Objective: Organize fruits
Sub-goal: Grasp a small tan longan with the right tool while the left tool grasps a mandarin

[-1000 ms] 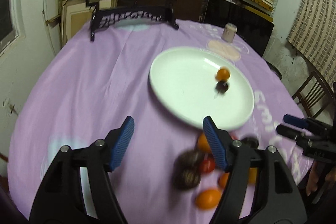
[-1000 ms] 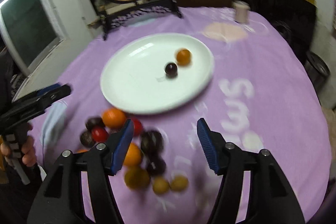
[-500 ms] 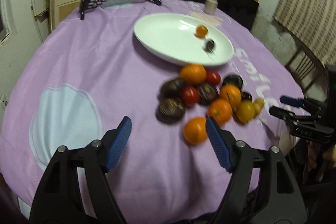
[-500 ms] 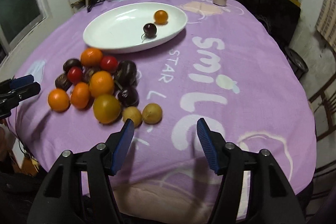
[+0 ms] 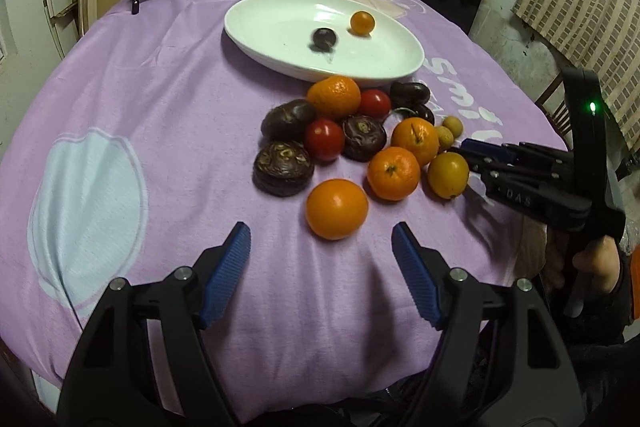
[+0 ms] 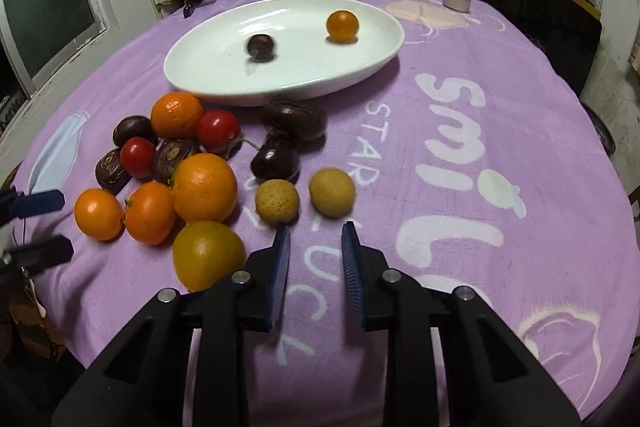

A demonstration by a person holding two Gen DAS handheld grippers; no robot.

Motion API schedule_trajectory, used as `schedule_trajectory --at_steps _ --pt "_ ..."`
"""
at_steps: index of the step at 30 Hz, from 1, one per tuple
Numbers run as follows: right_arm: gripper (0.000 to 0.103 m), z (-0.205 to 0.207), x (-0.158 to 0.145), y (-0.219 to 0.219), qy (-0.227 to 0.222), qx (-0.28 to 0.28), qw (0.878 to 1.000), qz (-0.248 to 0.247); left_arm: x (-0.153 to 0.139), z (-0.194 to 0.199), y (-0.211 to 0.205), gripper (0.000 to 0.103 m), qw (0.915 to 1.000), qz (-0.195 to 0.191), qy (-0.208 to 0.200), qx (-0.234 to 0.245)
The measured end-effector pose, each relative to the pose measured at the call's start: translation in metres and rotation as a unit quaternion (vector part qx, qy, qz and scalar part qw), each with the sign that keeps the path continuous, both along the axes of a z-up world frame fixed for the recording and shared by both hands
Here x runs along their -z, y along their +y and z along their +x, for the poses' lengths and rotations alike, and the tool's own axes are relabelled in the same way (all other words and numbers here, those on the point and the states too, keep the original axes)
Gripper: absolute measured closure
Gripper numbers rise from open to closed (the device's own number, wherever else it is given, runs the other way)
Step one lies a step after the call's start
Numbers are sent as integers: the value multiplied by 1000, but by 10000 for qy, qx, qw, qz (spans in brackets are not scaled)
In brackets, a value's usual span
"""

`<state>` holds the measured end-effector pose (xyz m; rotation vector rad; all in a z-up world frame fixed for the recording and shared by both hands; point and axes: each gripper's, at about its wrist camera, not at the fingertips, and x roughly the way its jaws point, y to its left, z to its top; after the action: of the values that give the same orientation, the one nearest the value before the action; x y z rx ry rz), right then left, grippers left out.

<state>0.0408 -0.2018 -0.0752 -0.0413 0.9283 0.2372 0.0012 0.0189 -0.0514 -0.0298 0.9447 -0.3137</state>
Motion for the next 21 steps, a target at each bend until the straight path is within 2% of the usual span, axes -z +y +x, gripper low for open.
schedule_trajectory --at_steps 2,4,8,11,14,16,21 --pt "74 2 -1 -8 10 180 9998 -97 -2 -2 -2 28 10000 26 -44 3" --pt "74 5 -1 -17 46 221 9997 27 -2 -2 -3 28 10000 23 -52 15" --pt "74 16 -1 -17 103 -1 9996 262 2 2 -8 28 10000 33 52 70" --pt "74 30 -2 -8 22 -164 9998 126 2 3 -9 28 9999 42 51 83" --pt "74 45 -3 -5 58 -220 9994 242 3 4 -7 28 9999 9 99 50" --pt "77 50 -1 -5 86 -220 9994 252 5 5 -5 28 9999 -13 141 19" --pt "77 54 -1 3 -2 -275 9996 61 10 11 -4 28 9997 -84 234 13"
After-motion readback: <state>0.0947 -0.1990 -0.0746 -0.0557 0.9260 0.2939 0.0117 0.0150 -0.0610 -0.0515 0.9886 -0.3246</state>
